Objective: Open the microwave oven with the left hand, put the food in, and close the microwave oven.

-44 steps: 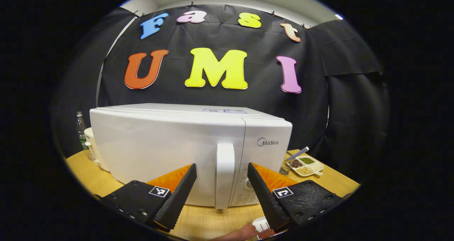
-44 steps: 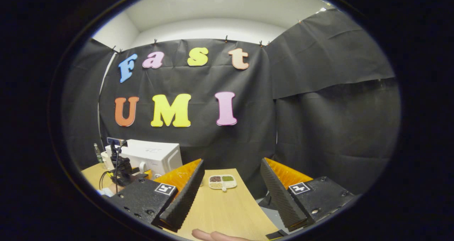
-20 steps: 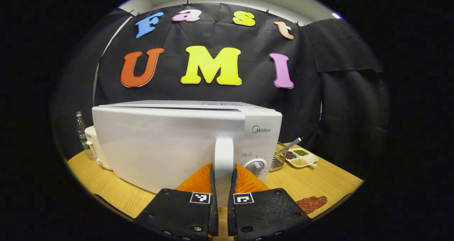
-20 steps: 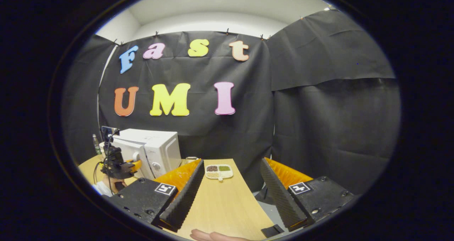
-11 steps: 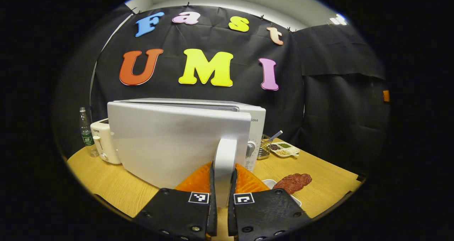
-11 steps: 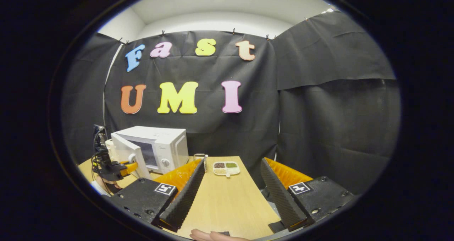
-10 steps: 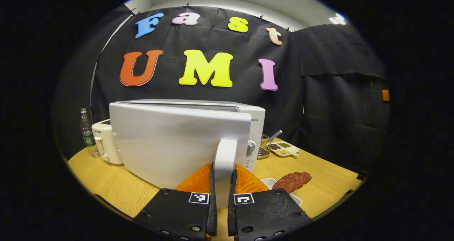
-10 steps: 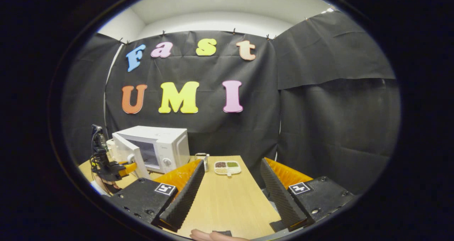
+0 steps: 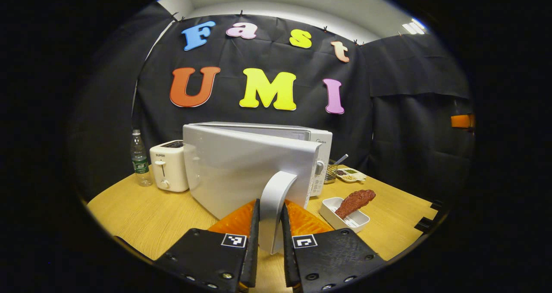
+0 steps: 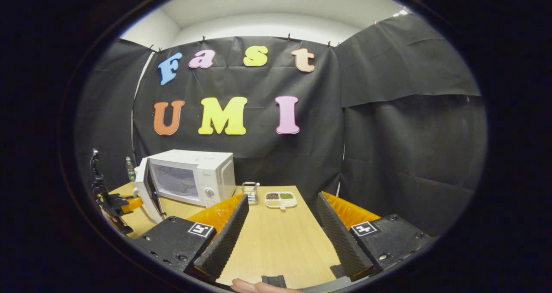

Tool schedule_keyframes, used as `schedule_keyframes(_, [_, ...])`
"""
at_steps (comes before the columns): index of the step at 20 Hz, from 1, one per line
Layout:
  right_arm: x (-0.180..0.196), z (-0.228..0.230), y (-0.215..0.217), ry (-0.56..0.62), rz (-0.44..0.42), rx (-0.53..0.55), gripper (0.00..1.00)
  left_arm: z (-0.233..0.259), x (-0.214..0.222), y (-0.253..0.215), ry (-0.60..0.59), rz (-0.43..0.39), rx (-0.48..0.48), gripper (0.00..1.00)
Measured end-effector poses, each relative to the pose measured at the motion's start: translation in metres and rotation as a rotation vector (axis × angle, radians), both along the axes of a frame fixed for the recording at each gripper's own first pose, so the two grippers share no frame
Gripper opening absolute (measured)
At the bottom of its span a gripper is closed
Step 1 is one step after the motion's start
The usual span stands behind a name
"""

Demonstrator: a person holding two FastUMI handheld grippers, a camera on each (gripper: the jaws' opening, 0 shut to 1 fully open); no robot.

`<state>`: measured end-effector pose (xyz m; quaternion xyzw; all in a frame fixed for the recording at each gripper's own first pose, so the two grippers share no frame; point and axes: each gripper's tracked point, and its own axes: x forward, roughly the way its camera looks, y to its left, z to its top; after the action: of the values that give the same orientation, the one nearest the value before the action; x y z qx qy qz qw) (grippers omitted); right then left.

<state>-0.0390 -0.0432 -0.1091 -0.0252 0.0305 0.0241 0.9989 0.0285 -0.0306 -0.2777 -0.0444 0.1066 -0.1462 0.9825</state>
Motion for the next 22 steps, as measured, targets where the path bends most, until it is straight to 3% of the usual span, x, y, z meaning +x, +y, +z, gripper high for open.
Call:
schedule_keyframes(1, [-0.003, -0.003, 0.004, 0.012, 0.015, 0.007, 1.00, 0.005, -0.011, 0.018, -0.010, 0.025, -0.006, 0.25])
schedule_keyframes(2, [-0.006, -0.005, 0.008, 0.020, 0.030, 0.012, 1.00, 0.012, -0.022, 0.037, -0.029, 0.053, -0.009, 0.38])
schedule_keyframes(3, [-0.008, -0.007, 0.010, 0.025, 0.040, 0.012, 0.92, 0.020, -0.033, 0.057, -0.043, 0.088, -0.012, 0.51])
schedule_keyframes(4, [-0.009, -0.007, 0.011, 0.027, 0.044, 0.010, 1.00, 0.027, -0.043, 0.075, -0.056, 0.124, -0.010, 0.61])
schedule_keyframes(5, [-0.010, -0.008, 0.013, 0.027, 0.047, 0.007, 1.00, 0.030, -0.051, 0.092, -0.060, 0.161, 0.001, 0.90])
schedule_keyframes(6, [-0.010, -0.007, 0.015, 0.025, 0.048, 0.005, 1.00, 0.034, -0.059, 0.105, -0.058, 0.178, 0.007, 0.93])
schedule_keyframes(7, [-0.011, -0.006, 0.018, 0.025, 0.049, 0.005, 1.00, 0.037, -0.069, 0.111, -0.056, 0.181, 0.007, 0.93])
schedule_keyframes(8, [-0.012, -0.005, 0.022, 0.024, 0.052, 0.006, 0.91, 0.042, -0.074, 0.118, -0.060, 0.195, 0.009, 0.93])
schedule_keyframes(12, [-0.014, 0.000, 0.034, 0.013, 0.065, -0.005, 0.91, 0.056, -0.096, 0.137, -0.069, 0.214, 0.020, 0.93])
schedule_keyframes(13, [-0.013, -0.001, 0.037, 0.014, 0.069, -0.008, 1.00, 0.061, -0.099, 0.139, -0.074, 0.216, 0.012, 0.93])
schedule_keyframes(15, [-0.008, -0.001, 0.043, 0.017, 0.082, -0.017, 1.00, 0.068, -0.104, 0.140, -0.077, 0.221, 0.001, 0.93])
schedule_keyframes(18, [0.013, -0.002, 0.054, 0.038, 0.109, -0.042, 1.00, 0.081, -0.109, 0.146, -0.089, 0.250, 0.032, 0.93])
schedule_keyframes(19, [0.023, -0.004, 0.059, 0.050, 0.124, -0.042, 0.91, 0.088, -0.108, 0.146, -0.099, 0.258, 0.038, 0.93])
schedule_keyframes(20, [0.033, -0.007, 0.063, 0.065, 0.141, -0.036, 1.00, 0.095, -0.107, 0.145, -0.097, 0.273, 0.040, 0.93])
schedule_keyframes(21, [0.044, -0.012, 0.069, 0.089, 0.161, -0.030, 1.00, 0.104, -0.106, 0.146, -0.107, 0.298, 0.037, 0.93])
schedule_keyframes(22, [0.056, -0.018, 0.073, 0.118, 0.178, -0.026, 0.91, 0.119, -0.104, 0.146, -0.136, 0.323, 0.027, 0.93])
